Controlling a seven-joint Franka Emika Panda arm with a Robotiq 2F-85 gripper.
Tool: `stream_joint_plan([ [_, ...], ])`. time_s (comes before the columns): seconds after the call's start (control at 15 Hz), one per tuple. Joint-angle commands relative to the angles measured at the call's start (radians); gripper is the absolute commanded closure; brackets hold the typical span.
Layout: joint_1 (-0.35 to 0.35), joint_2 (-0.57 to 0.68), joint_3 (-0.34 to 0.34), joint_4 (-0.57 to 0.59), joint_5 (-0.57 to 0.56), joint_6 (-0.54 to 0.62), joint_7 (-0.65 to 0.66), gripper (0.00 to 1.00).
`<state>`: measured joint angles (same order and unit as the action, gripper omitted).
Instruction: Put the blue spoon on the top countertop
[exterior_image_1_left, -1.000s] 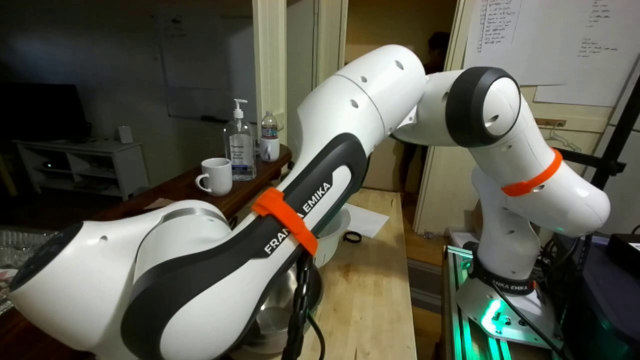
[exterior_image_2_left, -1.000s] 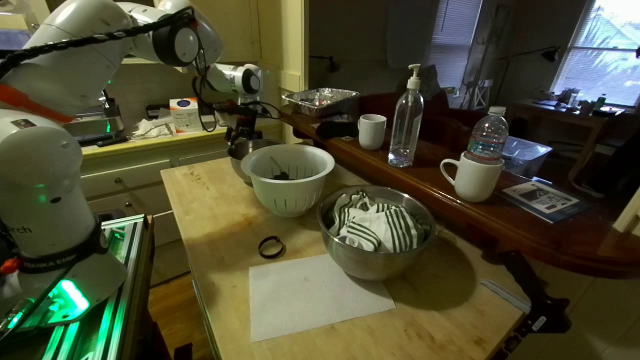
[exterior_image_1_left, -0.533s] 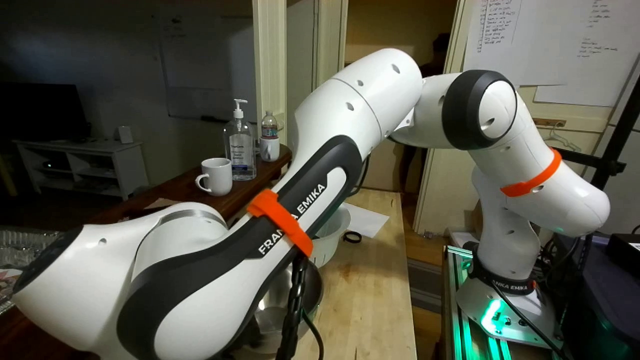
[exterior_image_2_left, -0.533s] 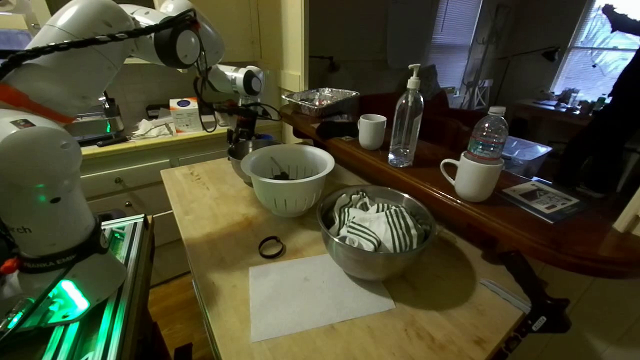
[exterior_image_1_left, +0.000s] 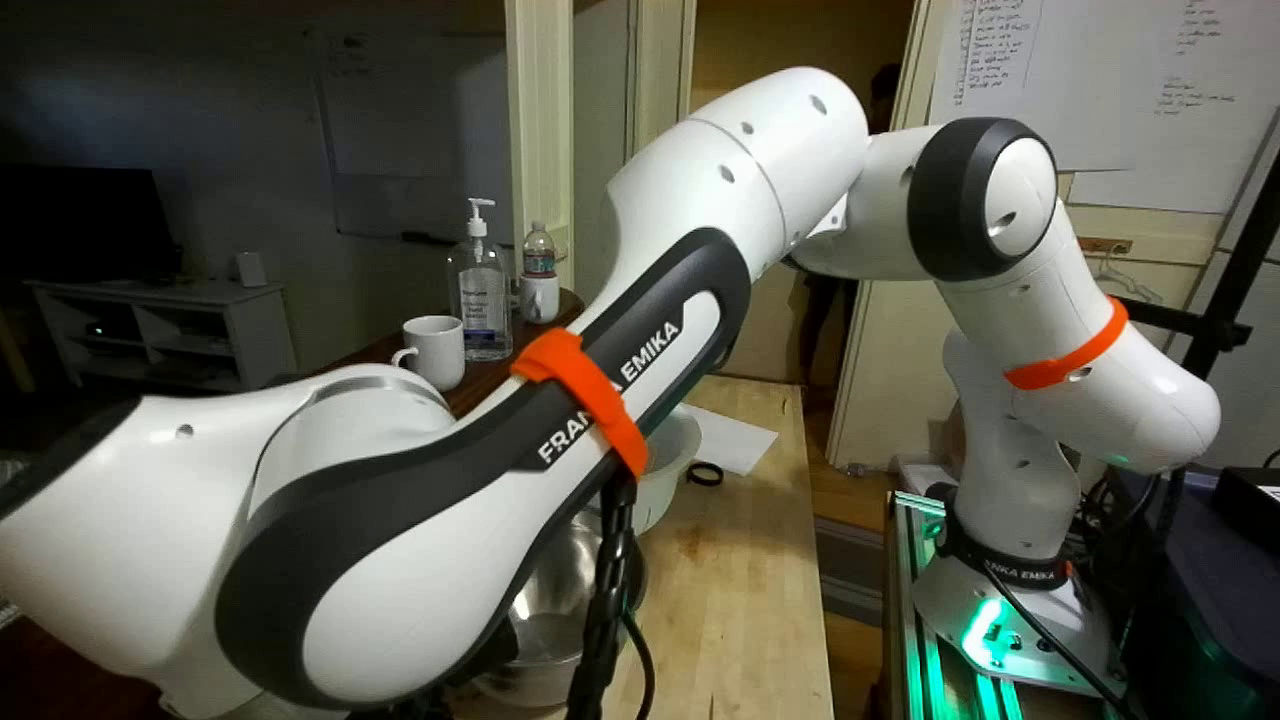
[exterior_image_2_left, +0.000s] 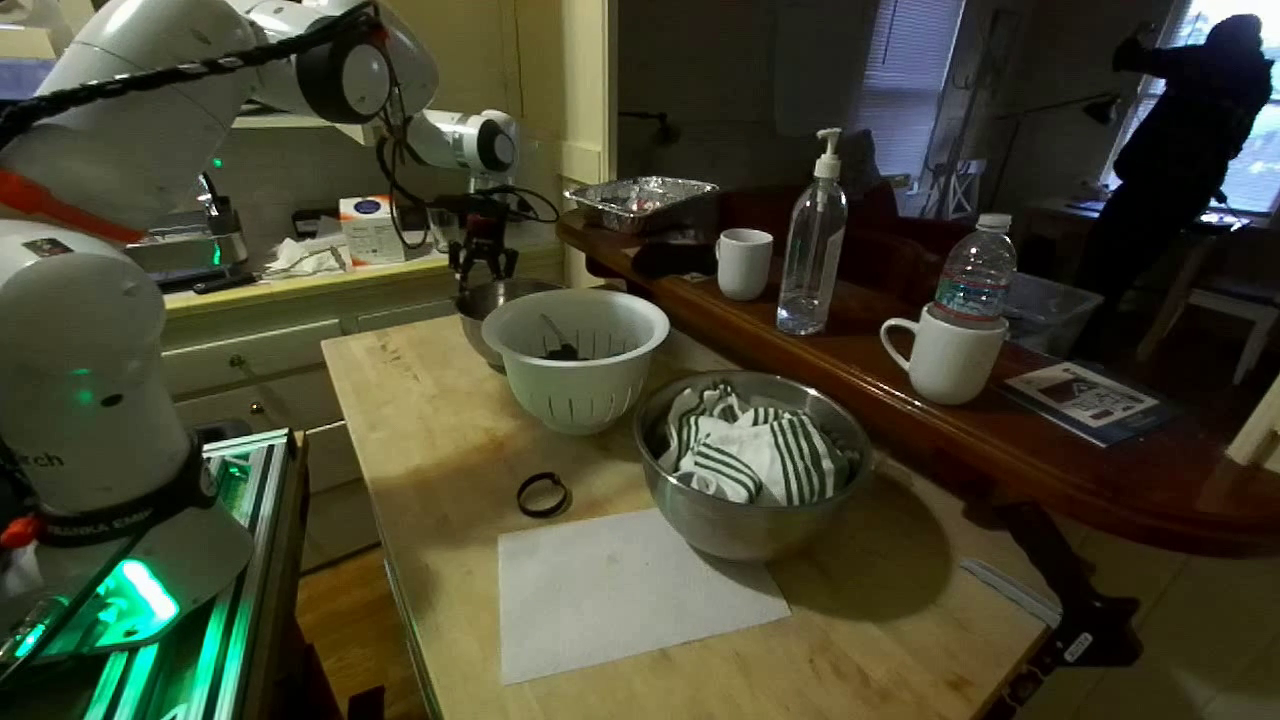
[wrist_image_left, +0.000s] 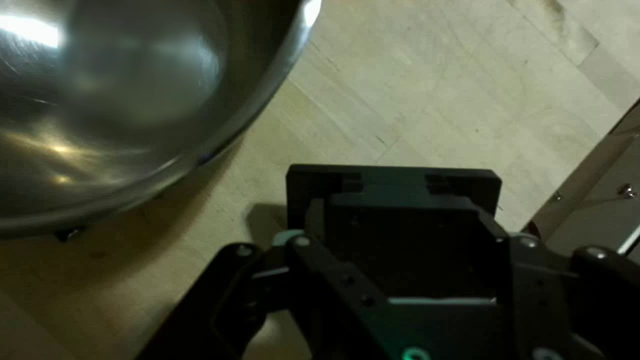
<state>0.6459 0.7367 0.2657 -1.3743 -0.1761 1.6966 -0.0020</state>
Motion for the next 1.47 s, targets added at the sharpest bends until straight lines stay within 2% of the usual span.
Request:
stream_joint_plan([
  [0.0,0.008,-0.100,0.014,-0.083,-0.016,0.034,0.001,0.58],
  [0.4,0.002,-0.177,0.017,-0.158,0.005,0.062,0.025,0.58],
  [0.73,-0.031,-0.333,0.019,-0.352,0.029,0.159,0.106,0.58],
  [0.93,-0.053,-0.450,0.025,-0.481,0.047,0.173,0.174,0.58],
  [1.4,-0.087,-0.613,0.066,-0.653,0.101,0.154,0.308,0.58],
])
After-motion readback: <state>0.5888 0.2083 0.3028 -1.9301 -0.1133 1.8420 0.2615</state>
